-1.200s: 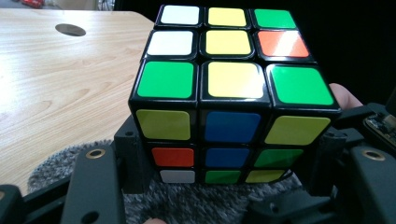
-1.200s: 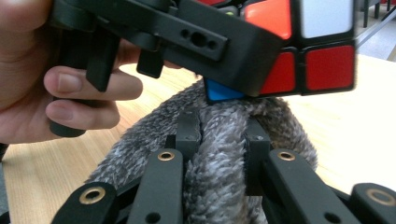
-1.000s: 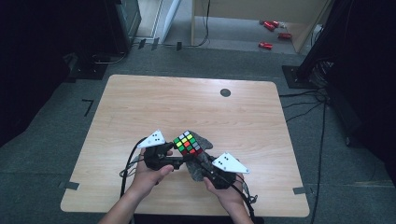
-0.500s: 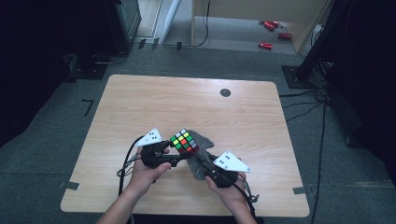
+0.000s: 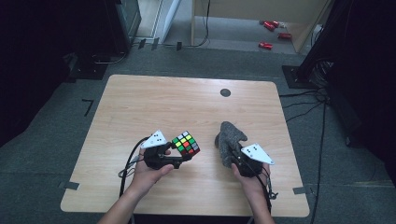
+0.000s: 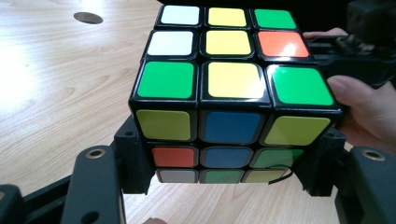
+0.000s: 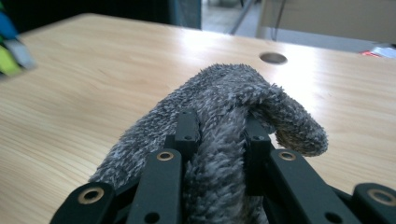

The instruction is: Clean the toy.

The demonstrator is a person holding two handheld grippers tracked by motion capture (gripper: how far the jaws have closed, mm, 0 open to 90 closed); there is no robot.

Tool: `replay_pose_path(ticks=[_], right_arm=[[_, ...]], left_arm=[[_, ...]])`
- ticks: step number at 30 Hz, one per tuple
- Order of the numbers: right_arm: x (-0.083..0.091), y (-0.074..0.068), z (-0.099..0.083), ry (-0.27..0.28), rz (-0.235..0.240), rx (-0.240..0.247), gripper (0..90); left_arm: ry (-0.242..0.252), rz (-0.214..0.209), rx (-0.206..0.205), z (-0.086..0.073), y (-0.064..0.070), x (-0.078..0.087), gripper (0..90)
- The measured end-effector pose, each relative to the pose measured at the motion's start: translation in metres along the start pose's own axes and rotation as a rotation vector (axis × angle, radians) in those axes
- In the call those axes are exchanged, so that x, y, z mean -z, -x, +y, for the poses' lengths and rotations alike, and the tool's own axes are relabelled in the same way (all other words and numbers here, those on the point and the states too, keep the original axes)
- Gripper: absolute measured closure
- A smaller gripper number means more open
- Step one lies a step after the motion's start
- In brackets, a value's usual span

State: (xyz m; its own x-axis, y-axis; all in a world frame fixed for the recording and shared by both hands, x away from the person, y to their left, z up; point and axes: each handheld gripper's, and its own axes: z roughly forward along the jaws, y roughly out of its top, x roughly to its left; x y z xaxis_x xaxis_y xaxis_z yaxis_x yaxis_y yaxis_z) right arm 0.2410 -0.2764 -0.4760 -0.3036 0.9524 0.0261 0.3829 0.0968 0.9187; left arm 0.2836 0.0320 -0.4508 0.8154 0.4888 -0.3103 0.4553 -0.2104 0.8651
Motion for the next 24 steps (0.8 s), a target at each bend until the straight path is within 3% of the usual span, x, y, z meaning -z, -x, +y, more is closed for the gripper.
replay_pose_path(ticks=[6, 7, 18, 19, 23, 24], right_arm=[[-0.013, 0.012, -0.016, -0.092, -0.020, -0.006, 73.4], [-0.017, 0.016, -0.022, -0.129, -0.015, -0.012, 72.8], [-0.022, 0.025, -0.028, -0.177, 0.008, -0.050, 67.4], [-0.022, 0.028, -0.027, -0.192, 0.020, -0.071, 57.2], [-0.018, 0.034, -0.023, -0.203, 0.031, -0.097, 40.6], [-0.018, 0.034, -0.023, -0.203, 0.031, -0.097, 40.6]], left_arm=[[0.005, 0.004, 0.000, 0.000, -0.002, 0.002, 34.9], [0.006, 0.008, 0.000, 0.000, -0.003, 0.002, 35.0], [-0.013, 0.022, -0.010, -0.002, -0.002, -0.001, 34.9], [-0.019, 0.029, -0.017, -0.003, -0.002, -0.002, 34.9], [-0.027, 0.039, -0.021, -0.004, -0.004, -0.003, 35.0], [-0.027, 0.039, -0.021, -0.004, -0.004, -0.003, 35.0]])
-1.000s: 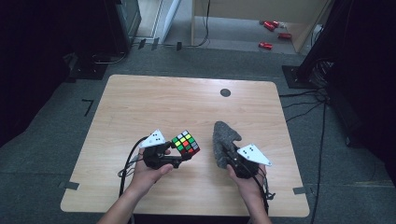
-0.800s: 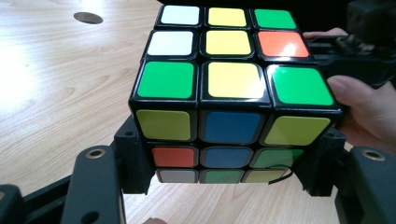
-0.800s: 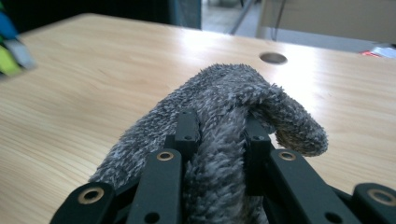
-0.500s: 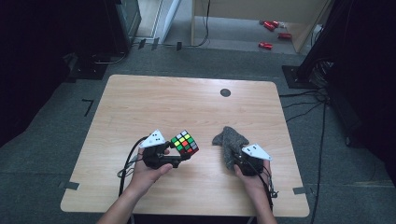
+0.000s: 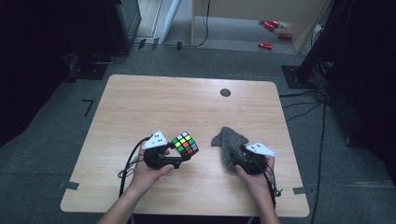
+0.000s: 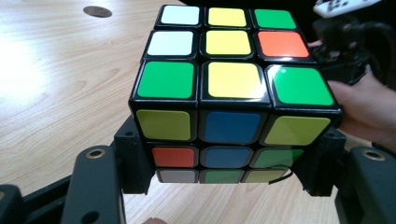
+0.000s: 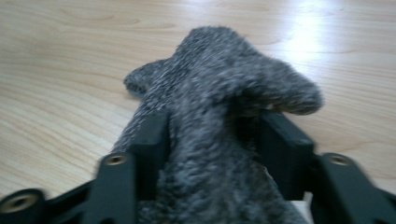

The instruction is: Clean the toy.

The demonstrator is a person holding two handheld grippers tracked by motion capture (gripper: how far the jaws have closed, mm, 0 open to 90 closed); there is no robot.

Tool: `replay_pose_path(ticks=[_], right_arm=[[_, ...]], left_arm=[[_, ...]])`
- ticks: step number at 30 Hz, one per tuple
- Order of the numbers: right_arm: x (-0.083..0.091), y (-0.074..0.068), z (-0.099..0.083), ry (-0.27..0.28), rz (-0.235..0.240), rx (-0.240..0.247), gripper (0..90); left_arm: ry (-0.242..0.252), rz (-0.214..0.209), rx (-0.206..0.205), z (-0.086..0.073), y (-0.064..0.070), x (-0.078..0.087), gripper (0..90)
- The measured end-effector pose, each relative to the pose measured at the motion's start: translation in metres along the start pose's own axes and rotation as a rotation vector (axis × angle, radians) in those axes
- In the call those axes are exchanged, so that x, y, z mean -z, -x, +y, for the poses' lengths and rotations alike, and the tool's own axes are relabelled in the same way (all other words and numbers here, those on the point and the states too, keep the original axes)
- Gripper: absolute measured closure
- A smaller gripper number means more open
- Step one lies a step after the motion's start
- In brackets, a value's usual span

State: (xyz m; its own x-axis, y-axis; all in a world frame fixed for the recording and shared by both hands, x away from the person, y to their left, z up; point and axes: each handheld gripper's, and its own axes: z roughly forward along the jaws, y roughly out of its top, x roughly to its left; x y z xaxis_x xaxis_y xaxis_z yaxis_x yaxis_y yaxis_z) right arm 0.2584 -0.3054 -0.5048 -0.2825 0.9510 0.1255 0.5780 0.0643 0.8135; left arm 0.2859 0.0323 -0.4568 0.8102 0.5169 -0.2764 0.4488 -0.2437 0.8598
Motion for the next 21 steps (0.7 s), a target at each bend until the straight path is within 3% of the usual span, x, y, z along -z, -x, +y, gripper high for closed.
replay_pose_path(ticks=[4, 11, 13, 14, 18, 20, 21], right_arm=[[0.012, 0.004, 0.010, 0.023, -0.009, -0.017, 23.5], [0.028, -0.004, 0.022, 0.080, -0.031, -0.011, 22.1], [0.032, -0.011, 0.026, 0.097, -0.017, 0.002, 24.1], [0.035, -0.020, 0.030, 0.107, 0.007, 0.013, 25.4], [0.037, -0.038, 0.035, 0.121, 0.061, 0.035, 26.3], [0.038, -0.042, 0.036, 0.125, 0.076, 0.040, 26.6], [0.039, -0.052, 0.038, 0.131, 0.108, 0.047, 26.7]], left_arm=[[-0.009, 0.011, -0.009, -0.001, 0.000, -0.002, 34.9], [-0.032, 0.030, -0.035, -0.003, 0.003, -0.006, 34.9], [-0.047, 0.040, -0.052, -0.004, 0.004, -0.009, 35.0], [-0.054, 0.047, -0.061, -0.005, 0.006, -0.010, 34.9], [-0.107, 0.101, -0.143, -0.009, 0.013, -0.018, 34.9], [-0.121, 0.112, -0.163, -0.010, 0.015, -0.020, 34.9], [-0.137, 0.128, -0.193, -0.011, 0.017, -0.023, 35.0]])
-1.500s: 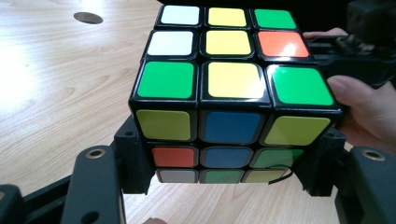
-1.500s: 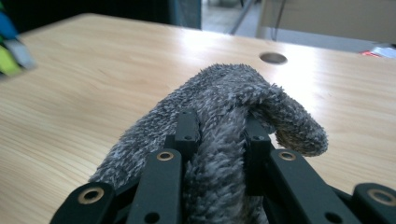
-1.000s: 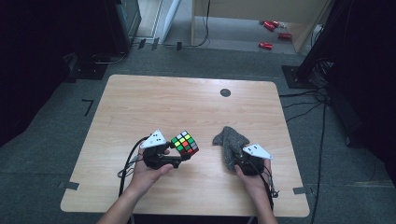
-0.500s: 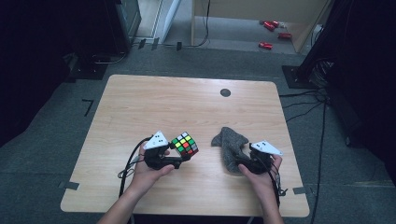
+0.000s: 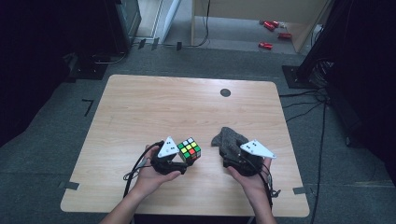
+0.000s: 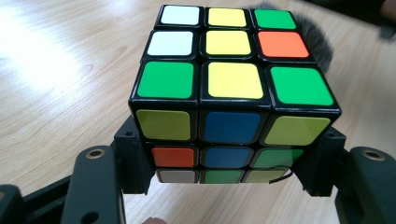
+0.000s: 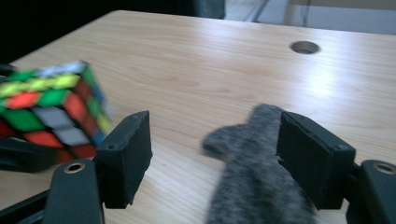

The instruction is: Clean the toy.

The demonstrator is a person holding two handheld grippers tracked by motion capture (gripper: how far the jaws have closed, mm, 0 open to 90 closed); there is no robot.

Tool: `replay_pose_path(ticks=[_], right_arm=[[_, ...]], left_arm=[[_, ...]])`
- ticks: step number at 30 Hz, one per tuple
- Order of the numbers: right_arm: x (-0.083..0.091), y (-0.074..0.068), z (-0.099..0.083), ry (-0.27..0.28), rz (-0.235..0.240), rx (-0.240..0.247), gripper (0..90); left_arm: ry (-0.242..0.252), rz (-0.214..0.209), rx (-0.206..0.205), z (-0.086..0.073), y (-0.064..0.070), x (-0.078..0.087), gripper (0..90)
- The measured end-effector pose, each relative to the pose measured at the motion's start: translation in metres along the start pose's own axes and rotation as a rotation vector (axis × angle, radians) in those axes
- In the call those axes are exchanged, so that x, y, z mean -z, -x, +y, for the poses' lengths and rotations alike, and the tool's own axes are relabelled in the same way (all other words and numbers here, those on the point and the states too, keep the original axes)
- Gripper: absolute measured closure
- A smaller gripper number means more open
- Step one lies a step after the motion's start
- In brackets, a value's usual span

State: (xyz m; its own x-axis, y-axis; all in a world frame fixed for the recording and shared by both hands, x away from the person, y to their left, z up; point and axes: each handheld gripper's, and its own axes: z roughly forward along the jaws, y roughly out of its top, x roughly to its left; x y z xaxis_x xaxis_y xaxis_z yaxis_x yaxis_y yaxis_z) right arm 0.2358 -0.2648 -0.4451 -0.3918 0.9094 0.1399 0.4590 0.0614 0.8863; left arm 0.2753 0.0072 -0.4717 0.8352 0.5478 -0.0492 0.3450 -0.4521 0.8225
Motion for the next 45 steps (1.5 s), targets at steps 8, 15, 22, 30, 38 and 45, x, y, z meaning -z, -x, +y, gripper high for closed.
replay_pose_path(ticks=[8, 15, 22, 30, 38, 45], right_arm=[[-0.004, -0.034, 0.003, 0.005, 0.092, 0.015, 26.5], [-0.012, -0.055, 0.000, -0.016, 0.157, 0.021, 26.5], [-0.022, -0.065, -0.008, -0.059, 0.170, 0.014, 23.6], [-0.029, -0.070, -0.013, -0.090, 0.157, 0.012, 23.6], [-0.034, -0.070, -0.017, -0.118, 0.142, -0.033, 28.7], [-0.033, -0.064, -0.018, -0.113, 0.178, -0.093, 33.0]], left_arm=[[-0.031, 0.070, -0.079, 0.000, 0.009, -0.006, 34.9], [-0.066, 0.123, -0.177, -0.001, 0.020, -0.013, 34.9], [-0.056, 0.148, -0.242, -0.001, 0.028, -0.015, 34.9], [-0.043, 0.175, -0.293, -0.001, 0.034, -0.015, 34.9], [-0.036, 0.192, -0.346, 0.001, 0.041, -0.014, 34.9], [-0.028, 0.182, -0.353, 0.001, 0.040, -0.015, 34.6]])
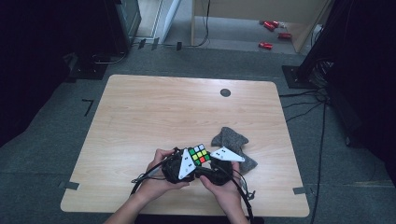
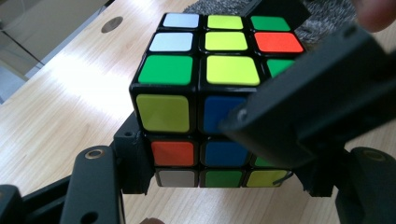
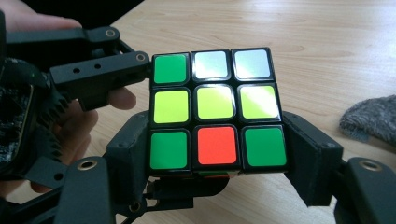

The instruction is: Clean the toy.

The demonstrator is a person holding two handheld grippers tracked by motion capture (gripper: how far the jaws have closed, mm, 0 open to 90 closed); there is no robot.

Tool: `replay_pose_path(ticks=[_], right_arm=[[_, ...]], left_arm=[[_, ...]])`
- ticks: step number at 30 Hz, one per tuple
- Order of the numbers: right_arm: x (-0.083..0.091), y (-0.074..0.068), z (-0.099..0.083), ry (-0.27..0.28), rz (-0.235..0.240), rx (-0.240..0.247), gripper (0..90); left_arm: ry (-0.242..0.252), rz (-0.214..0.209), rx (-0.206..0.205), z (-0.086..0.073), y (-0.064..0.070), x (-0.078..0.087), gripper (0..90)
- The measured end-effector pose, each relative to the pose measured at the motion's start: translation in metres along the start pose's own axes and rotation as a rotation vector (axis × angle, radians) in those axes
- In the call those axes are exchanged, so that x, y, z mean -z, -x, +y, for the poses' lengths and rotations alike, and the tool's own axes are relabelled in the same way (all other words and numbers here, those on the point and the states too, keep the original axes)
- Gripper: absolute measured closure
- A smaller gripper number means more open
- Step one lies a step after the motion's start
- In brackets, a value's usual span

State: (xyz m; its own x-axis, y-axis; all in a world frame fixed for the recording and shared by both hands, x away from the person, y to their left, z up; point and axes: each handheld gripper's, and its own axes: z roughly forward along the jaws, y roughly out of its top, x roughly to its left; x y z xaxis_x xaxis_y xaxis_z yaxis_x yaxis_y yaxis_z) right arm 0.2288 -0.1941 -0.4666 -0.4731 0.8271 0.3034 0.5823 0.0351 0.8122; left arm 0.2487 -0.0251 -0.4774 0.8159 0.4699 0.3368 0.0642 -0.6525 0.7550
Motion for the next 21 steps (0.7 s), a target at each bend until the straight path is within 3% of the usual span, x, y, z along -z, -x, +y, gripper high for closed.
replay_pose_path(ticks=[4, 10, 21], right_arm=[[0.002, 0.005, 0.000, 0.006, 0.016, -0.041, 34.0], [0.002, 0.007, 0.000, 0.010, 0.017, -0.061, 34.2], [0.006, 0.013, 0.001, -0.007, 0.053, -0.131, 34.3]], left_arm=[[0.030, -0.024, 0.004, -0.002, -0.001, -0.001, 34.3], [0.059, -0.044, 0.004, -0.007, -0.004, -0.002, 33.9], [0.066, -0.054, 0.021, -0.012, -0.002, -0.007, 34.2]])
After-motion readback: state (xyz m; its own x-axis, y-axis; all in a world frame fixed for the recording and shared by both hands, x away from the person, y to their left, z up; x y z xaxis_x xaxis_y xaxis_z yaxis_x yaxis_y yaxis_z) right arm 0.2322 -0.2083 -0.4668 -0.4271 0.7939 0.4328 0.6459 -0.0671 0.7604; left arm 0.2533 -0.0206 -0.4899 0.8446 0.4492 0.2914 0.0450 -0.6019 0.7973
